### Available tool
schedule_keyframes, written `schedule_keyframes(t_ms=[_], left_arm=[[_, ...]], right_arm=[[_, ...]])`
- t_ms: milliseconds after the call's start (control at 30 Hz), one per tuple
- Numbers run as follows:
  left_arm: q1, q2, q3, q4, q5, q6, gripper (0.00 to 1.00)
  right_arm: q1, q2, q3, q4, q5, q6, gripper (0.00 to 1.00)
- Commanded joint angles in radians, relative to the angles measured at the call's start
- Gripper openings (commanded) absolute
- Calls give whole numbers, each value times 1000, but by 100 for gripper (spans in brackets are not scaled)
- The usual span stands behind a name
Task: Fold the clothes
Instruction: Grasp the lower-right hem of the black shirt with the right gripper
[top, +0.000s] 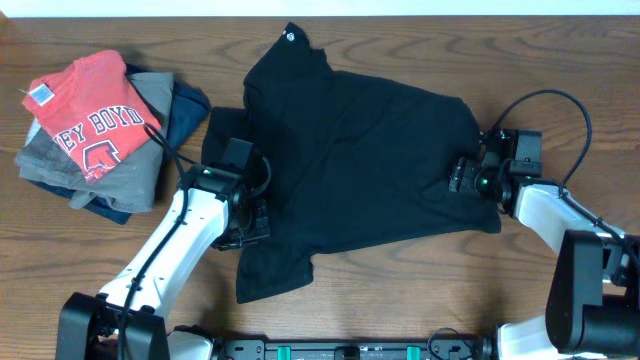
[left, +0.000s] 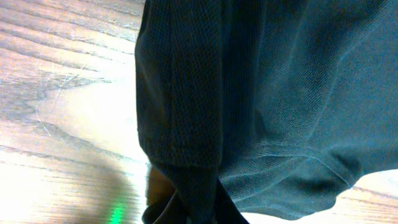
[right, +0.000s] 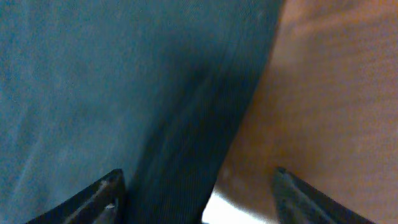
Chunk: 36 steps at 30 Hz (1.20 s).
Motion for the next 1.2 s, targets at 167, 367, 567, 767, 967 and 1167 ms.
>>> schedule_keyframes(t_ms=[167, 367, 567, 767, 967, 1167], left_arm=[[4, -5, 12, -7, -1, -9, 6], [4, -5, 12, -7, -1, -9, 6], [4, -5, 12, -10, 0, -9, 6], [4, -5, 12, -10, -1, -8, 6], [4, -5, 12, -10, -1, -8, 6], [4, -5, 12, -8, -1, -8, 6]], right_arm=[[9, 38, 10, 156, 18, 84, 1], [-60, 3, 121, 350, 156, 328, 1], [-117, 9, 228, 322, 208, 347, 99], [-134, 6, 228, -42, 175, 318, 99], [-134, 6, 227, -555, 177, 324, 99], [-134, 6, 211, -755, 126, 327, 99]])
